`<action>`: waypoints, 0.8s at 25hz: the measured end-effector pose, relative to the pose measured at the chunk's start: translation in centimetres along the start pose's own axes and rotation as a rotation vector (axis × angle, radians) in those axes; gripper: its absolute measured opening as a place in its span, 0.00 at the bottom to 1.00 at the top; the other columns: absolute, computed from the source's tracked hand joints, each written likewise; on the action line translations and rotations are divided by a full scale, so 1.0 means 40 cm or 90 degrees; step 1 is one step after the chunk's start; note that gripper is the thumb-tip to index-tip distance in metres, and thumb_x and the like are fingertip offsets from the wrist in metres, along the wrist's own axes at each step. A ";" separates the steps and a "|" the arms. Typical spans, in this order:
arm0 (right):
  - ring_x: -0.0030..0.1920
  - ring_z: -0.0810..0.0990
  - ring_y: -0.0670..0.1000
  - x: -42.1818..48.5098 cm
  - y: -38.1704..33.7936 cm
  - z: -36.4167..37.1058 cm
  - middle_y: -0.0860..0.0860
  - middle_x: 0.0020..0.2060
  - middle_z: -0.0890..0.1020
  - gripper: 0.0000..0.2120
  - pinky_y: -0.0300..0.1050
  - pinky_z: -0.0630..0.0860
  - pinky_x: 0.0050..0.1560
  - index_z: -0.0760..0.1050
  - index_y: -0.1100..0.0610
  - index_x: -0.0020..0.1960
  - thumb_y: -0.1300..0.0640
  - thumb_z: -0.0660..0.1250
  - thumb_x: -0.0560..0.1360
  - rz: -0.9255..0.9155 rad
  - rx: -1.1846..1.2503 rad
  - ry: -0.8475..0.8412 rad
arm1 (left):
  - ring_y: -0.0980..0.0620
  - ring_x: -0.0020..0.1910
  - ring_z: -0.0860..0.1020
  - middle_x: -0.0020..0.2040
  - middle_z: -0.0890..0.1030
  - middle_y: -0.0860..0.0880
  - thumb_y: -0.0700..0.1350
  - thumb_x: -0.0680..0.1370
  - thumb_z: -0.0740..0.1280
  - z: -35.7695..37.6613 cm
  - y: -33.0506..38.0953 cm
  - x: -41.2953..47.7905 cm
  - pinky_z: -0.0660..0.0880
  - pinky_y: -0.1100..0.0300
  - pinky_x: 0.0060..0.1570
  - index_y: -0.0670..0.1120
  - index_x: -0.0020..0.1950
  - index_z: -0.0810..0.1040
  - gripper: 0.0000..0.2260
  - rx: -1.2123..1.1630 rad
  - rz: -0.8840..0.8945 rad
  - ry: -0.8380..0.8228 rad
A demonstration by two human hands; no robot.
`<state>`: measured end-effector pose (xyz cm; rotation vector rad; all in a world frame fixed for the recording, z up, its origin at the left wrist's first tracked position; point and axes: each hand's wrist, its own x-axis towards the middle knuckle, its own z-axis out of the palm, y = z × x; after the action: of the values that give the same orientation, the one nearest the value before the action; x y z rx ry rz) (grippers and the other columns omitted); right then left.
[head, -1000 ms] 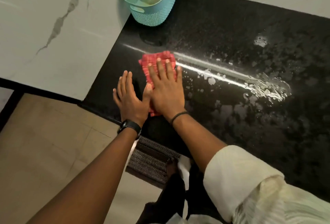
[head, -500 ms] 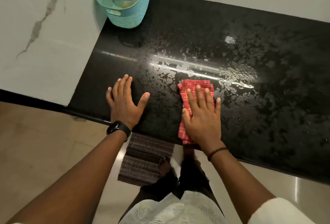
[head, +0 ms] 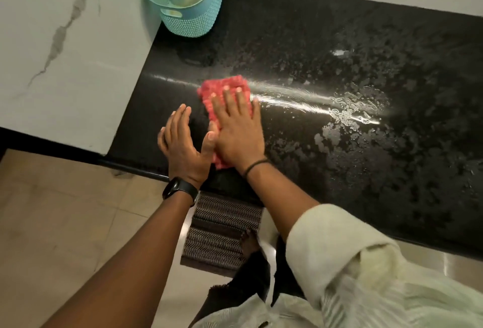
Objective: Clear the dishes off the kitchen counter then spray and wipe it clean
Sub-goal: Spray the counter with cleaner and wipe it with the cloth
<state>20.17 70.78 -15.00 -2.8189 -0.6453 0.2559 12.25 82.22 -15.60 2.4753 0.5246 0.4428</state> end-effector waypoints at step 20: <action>0.83 0.44 0.55 -0.143 0.510 -0.137 0.52 0.84 0.48 0.32 0.67 0.45 0.80 0.46 0.45 0.84 0.39 0.47 0.83 0.295 -0.024 0.060 | 0.50 0.81 0.53 0.81 0.59 0.50 0.68 0.81 0.55 0.170 0.214 0.117 0.43 0.43 0.80 0.49 0.79 0.63 0.33 0.083 0.121 -0.182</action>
<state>24.57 49.34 -14.56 -2.9593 0.0328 0.1886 21.44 74.71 -15.01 2.6666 0.2098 0.1247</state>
